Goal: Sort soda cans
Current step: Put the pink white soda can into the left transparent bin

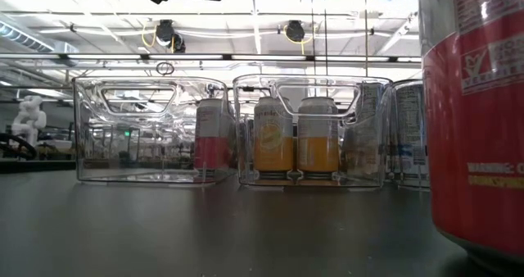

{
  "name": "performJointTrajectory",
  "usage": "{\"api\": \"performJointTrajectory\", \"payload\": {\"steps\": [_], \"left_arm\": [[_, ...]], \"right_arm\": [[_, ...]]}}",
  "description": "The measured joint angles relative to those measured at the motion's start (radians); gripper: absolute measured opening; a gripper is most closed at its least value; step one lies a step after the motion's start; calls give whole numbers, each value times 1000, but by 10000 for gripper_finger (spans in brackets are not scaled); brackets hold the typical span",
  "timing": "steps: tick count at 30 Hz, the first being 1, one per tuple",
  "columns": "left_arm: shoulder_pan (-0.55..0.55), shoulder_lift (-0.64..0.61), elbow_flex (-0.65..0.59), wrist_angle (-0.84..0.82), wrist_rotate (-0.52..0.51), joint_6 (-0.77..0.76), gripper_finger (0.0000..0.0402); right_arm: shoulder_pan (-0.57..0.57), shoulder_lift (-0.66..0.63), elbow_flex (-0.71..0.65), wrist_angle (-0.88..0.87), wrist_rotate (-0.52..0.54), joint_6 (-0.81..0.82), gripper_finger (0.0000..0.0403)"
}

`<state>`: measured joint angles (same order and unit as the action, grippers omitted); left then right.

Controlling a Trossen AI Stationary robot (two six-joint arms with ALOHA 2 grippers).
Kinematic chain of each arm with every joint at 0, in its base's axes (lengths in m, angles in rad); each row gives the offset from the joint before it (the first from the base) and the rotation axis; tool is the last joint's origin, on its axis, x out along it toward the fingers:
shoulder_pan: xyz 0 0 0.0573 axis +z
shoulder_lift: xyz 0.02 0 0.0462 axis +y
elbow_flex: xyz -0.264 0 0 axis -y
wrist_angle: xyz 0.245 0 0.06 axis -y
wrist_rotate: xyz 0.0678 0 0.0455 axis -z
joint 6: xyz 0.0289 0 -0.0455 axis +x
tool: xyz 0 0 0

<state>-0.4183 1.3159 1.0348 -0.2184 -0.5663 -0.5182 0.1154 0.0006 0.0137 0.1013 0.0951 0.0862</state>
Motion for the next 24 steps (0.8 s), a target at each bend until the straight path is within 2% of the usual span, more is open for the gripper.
{"api": "performJointTrajectory", "payload": {"steps": [4, 17, 24], "left_arm": [[0, 0, 0, 0, 0, 0, 389], [0, 0, 0, 0, 0, 1, 389], [0, 0, 0, 0, 0, 0, 389]], "right_arm": [[0, 0, 0, -35, 37, -9, 0], [0, 2, 1, -61, 30, -22, 0], [0, 2, 1, -62, 33, 33, 0]]}}
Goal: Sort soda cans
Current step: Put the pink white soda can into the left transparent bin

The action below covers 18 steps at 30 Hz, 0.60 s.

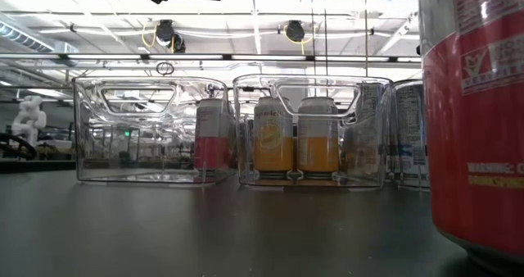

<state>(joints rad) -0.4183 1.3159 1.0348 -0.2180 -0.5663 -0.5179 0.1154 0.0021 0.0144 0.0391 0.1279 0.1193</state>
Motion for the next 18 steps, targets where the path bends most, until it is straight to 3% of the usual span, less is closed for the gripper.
{"api": "performJointTrajectory", "payload": {"steps": [9, 12, 18], "left_arm": [[-2, 0, 0, 0, 19, -5, 389], [-3, 0, 0, 0, 60, -69, 389], [-2, 0, 0, 0, 197, -44, 389]], "right_arm": [[0, 0, 0, -1, 0, 0, 0], [0, 0, 0, -1, 0, 0, 0], [0, 0, 0, -1, 0, 0, 0]]}}
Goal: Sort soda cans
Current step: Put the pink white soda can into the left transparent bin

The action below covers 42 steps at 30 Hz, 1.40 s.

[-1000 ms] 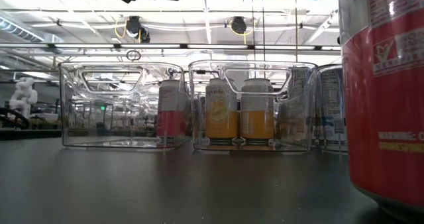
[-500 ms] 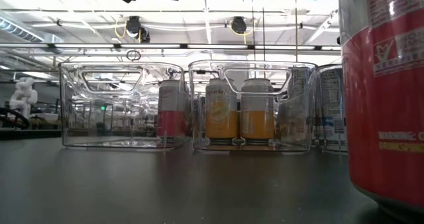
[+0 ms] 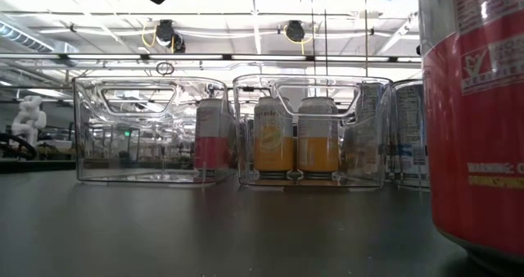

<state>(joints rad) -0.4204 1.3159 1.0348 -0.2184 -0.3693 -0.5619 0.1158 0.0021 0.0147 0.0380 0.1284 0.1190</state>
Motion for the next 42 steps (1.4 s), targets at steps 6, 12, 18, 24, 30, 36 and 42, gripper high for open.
{"api": "performJointTrajectory", "payload": {"steps": [6, 12, 18, 24, 30, 36, 42], "left_arm": [[20, 0, 0, 0, 150, 20, 389], [20, 24, 39, -12, 214, -24, 388], [-26, 149, 186, -4, 211, -14, 388], [-46, 339, 400, -85, 215, -1, 388], [-74, 534, 666, -253, 223, -6, 388], [-97, 699, 917, -438, 229, -56, 388], [-102, 812, 1059, -492, 237, -111, 388]], "right_arm": [[0, 0, 0, 0, 0, 0, 0], [0, 0, 0, 0, 0, 0, 0], [0, 0, 0, 0, 0, 0, 0], [0, 0, 0, 0, 0, 0, 0], [0, 0, 0, 0, 0, 0, 0], [0, 0, 0, -1, 0, 0, 0], [0, 0, 0, -1, 0, 0, 0]]}}
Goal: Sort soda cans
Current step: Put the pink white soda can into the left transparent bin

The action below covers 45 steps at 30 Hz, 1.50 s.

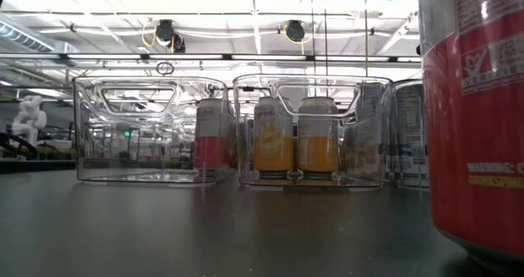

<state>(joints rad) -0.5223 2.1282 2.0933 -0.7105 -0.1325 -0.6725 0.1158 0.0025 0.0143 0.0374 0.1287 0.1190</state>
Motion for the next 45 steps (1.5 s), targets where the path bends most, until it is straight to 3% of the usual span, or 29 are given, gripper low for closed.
{"api": "performJointTrajectory", "payload": {"steps": [17, 29, 35, 45], "left_arm": [[-23, 111, 26, -57, 15, -52, 388], [-41, 165, 27, -32, -22, -20, 388], [-50, 160, 26, -25, -127, 28, 388], [-52, 161, 26, 1, -130, 31, 388]], "right_arm": [[0, 0, 0, 0, 0, 0, 0], [0, 0, 0, 0, 0, 0, 0], [0, 0, 0, 0, 0, 0, 0], [0, 0, 0, 0, 0, 0, 0]]}}
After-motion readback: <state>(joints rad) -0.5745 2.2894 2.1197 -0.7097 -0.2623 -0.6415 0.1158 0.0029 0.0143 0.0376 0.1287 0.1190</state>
